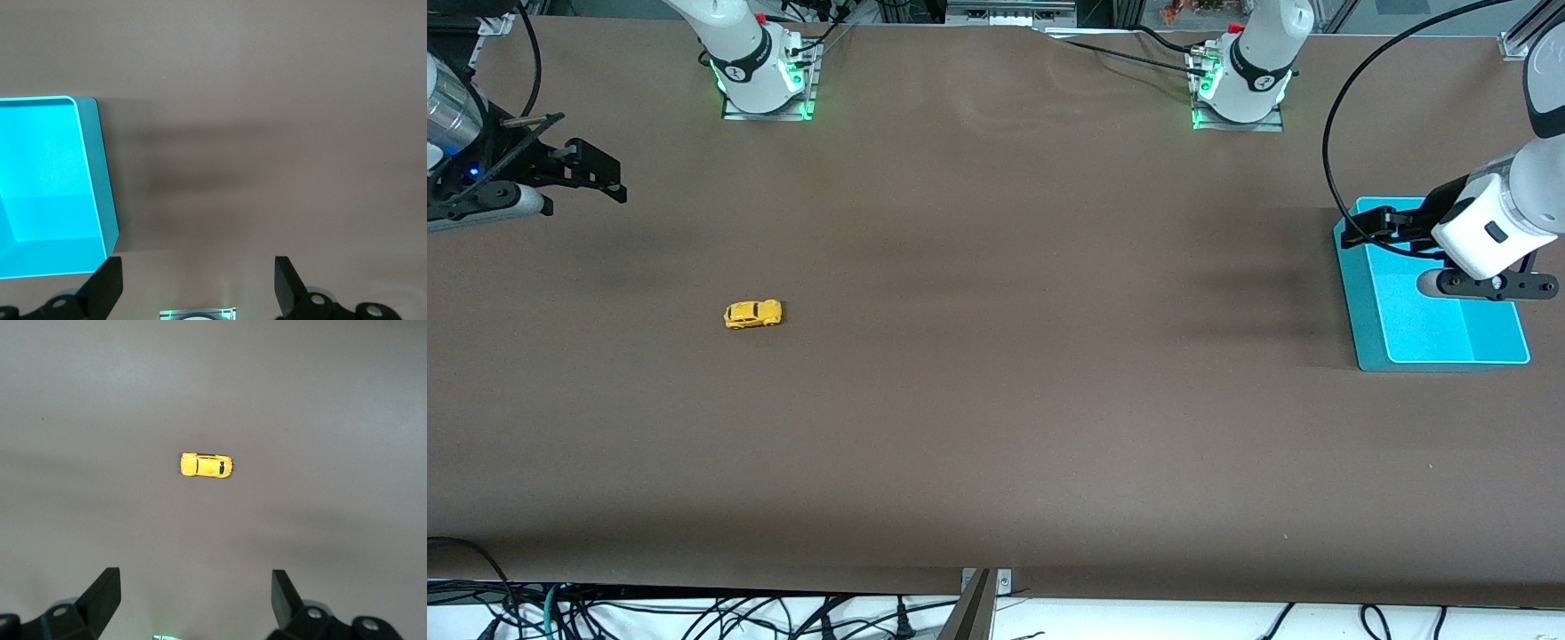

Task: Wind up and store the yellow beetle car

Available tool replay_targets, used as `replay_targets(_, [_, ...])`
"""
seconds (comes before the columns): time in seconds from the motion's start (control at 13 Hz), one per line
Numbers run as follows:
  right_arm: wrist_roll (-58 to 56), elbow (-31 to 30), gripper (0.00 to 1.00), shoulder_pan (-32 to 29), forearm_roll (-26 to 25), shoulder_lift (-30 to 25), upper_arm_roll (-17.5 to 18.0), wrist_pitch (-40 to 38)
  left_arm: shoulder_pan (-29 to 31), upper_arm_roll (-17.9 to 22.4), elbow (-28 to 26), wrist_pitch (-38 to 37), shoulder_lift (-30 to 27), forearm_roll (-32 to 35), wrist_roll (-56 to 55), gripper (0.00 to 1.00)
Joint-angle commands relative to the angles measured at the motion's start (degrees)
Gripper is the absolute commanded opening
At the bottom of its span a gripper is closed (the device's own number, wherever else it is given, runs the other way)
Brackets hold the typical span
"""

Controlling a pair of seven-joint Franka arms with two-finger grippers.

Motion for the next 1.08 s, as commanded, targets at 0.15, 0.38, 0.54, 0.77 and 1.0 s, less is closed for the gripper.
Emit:
replay_targets(0.15, [2.28, 1.95, 1.0, -0.26, -0.74, 0.76, 0.55, -2.13, 0.09, 0.03, 0.41, -0.12, 0.0, 1.0, 1.06, 1.0])
replay_targets(0.38, [2.02, 2.22, 1.0, -0.08, -0.82, 0.76, 0.55, -2.13, 0.09, 0.03, 0.41, -0.12, 0.0, 1.0, 1.06, 1.0])
replay_targets(0.54, [2.54, 2.31, 1.0, 0.09, -2.31, 1.19, 0.73, -1.7, 0.09, 0.03, 0.41, -0.12, 0.0, 1.0, 1.06, 1.0])
replay_targets(0.77, [2.63, 1.87, 1.0, 0.97, -2.76, 1.46, 0.73, -1.61, 0.09, 0.03, 0.41, -0.12, 0.0, 1.0, 1.06, 1.0])
replay_targets(1.0, [2.46, 1.78, 1.0, 0.88, -2.84, 1.55, 0.82, -1.87, 0.18, 0.03, 0.5, -0.12, 0.0, 1.0, 1.06, 1.0])
